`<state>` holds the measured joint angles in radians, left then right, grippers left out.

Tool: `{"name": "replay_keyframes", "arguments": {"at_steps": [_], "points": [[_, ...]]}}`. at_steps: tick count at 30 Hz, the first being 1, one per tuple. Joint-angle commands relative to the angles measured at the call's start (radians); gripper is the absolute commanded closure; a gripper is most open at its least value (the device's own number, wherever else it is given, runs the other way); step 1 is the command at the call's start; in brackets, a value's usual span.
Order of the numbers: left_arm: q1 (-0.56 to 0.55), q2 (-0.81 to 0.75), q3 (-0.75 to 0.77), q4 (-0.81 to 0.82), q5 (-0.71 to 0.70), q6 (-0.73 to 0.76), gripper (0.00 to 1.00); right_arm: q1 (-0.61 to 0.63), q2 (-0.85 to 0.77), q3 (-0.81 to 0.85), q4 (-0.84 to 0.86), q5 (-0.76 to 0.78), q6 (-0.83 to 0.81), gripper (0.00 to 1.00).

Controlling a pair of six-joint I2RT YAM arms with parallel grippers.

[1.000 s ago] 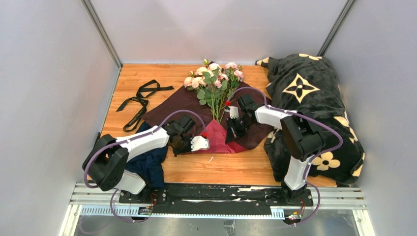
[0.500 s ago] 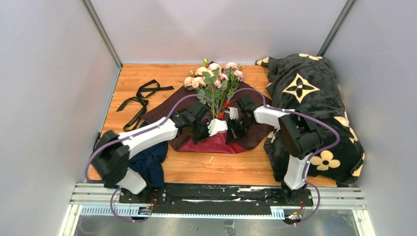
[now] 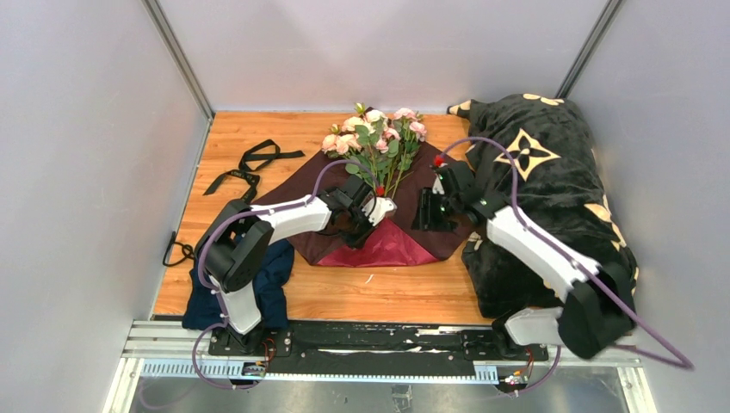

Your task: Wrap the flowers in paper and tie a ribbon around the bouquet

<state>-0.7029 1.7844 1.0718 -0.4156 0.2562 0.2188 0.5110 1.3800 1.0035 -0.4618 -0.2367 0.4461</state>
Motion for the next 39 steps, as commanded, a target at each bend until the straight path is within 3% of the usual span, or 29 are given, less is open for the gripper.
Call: {"name": "replay_keyframes", "arguments": {"at_steps": [1, 3, 6, 14, 18, 22, 28, 31, 35, 39], "points": [[-0.003, 0.04, -0.018, -0.039, -0.011, -0.026, 0.88, 0.055, -0.181, -0.184, -0.081, 0.236, 0.256, 0.48], [-0.003, 0.041, -0.014, -0.046, 0.002, -0.028, 0.88, 0.084, -0.242, -0.296, -0.022, 0.233, 0.402, 0.31], [-0.003, 0.04, -0.013, -0.046, 0.005, -0.028, 0.88, 0.115, -0.263, -0.423, 0.139, 0.204, 0.555, 0.28], [-0.003, 0.017, -0.025, -0.035, -0.001, -0.016, 0.88, 0.132, -0.108, -0.462, 0.3, 0.266, 0.649, 0.25], [-0.003, -0.001, -0.036, -0.014, -0.011, -0.019, 0.88, 0.133, -0.089, -0.539, 0.395, 0.346, 0.756, 0.36], [-0.003, 0.006, -0.033, -0.016, -0.027, -0.017, 0.88, 0.137, -0.094, -0.546, 0.36, 0.428, 0.753, 0.47], [-0.003, 0.011, -0.016, -0.021, -0.042, -0.018, 0.88, 0.136, -0.13, -0.556, 0.335, 0.472, 0.7, 0.88], [-0.003, 0.014, 0.01, -0.022, -0.062, -0.013, 0.88, 0.157, -0.128, -0.528, 0.302, 0.503, 0.646, 0.99], [-0.004, 0.003, 0.095, -0.07, -0.017, 0.01, 0.83, 0.23, -0.095, -0.421, 0.194, 0.595, 0.581, 1.0], [-0.04, -0.058, 0.15, -0.097, 0.077, 0.073, 0.8, 0.274, -0.11, -0.418, 0.21, 0.639, 0.61, 1.0]]}}
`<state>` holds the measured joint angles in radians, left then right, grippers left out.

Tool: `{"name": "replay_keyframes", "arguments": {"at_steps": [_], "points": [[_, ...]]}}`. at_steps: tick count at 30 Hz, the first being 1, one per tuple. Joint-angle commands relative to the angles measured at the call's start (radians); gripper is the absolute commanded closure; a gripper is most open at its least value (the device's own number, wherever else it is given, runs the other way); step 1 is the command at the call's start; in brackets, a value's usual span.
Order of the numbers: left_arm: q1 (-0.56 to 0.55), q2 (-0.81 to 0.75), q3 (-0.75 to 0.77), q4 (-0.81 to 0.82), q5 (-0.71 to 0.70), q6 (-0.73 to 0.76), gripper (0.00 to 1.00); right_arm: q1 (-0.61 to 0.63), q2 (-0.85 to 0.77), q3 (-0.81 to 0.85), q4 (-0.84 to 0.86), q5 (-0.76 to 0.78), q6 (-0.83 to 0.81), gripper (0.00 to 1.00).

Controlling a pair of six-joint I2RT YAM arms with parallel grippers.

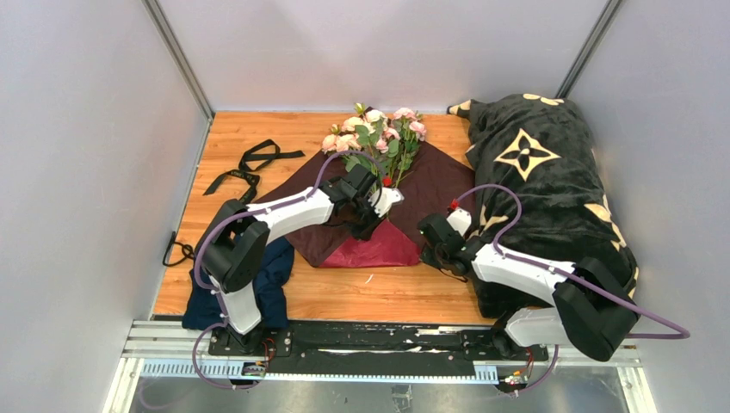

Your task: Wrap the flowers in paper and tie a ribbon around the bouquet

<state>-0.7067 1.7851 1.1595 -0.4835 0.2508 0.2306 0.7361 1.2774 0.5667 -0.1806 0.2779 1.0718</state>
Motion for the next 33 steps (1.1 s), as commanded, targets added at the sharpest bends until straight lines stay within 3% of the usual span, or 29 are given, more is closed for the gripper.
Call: {"name": "replay_keyframes", "arguments": {"at_steps": [1, 9, 19, 25, 33], "points": [[-0.044, -0.07, 0.056, -0.012, 0.088, 0.057, 0.8, 0.061, -0.011, 0.024, -0.069, 0.144, -0.013, 1.0], [-0.025, 0.104, 0.103, -0.009, 0.05, 0.013, 0.81, 0.115, 0.005, 0.12, -0.128, 0.214, -0.079, 1.0], [0.008, 0.233, 0.117, 0.03, 0.0, 0.002, 0.82, 0.231, 0.102, 0.306, -0.192, 0.304, -0.364, 1.0], [0.043, 0.259, 0.107, 0.047, 0.026, -0.015, 0.82, 0.291, 0.222, 0.425, -0.131, 0.271, -0.603, 1.0], [0.12, 0.223, 0.048, 0.105, 0.153, -0.042, 0.82, 0.356, 0.384, 0.489, 0.097, 0.118, -0.919, 1.0]]}}
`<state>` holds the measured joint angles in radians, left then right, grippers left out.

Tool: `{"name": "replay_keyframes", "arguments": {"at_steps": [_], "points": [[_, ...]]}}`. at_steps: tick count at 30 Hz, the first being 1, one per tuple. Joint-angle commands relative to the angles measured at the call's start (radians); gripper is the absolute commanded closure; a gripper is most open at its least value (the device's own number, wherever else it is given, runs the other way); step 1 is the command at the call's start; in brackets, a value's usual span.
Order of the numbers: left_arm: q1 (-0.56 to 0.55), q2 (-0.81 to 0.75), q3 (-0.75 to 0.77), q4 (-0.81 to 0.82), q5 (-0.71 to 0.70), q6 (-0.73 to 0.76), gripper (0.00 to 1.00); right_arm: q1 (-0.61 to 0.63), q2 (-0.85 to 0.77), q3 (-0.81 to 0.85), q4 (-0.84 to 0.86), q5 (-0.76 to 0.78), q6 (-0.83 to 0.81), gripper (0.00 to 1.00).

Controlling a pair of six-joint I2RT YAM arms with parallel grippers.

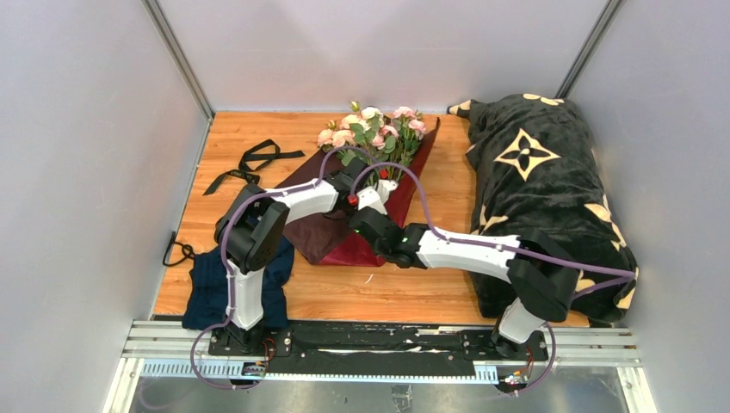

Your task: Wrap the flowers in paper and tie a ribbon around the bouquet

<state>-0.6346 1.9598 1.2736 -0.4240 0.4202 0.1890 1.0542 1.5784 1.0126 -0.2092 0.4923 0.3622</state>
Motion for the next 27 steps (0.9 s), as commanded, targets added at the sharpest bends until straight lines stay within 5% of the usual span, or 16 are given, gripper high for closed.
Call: {"name": "replay_keyframes", "arguments": {"at_steps": [1, 8, 15, 22, 27], "points": [[0.059, 0.043, -0.074, 0.058, -0.004, -0.006, 0.81, 0.039, 0.103, 0.05, 0.125, -0.111, -0.227, 1.0], [0.198, -0.057, -0.116, 0.185, 0.208, -0.088, 0.71, 0.04, 0.205, 0.005, 0.195, -0.153, -0.256, 1.0], [0.357, -0.201, -0.07, 0.121, 0.248, -0.121, 0.43, 0.04, 0.247, -0.003, 0.193, -0.141, -0.258, 1.0], [0.499, -0.326, -0.034, 0.115, 0.306, -0.302, 0.01, 0.04, 0.268, 0.002, 0.191, -0.147, -0.258, 1.0], [0.5, -0.366, -0.128, 0.141, 0.29, -0.444, 0.0, 0.04, 0.267, 0.001, 0.189, -0.147, -0.264, 1.0]]}}
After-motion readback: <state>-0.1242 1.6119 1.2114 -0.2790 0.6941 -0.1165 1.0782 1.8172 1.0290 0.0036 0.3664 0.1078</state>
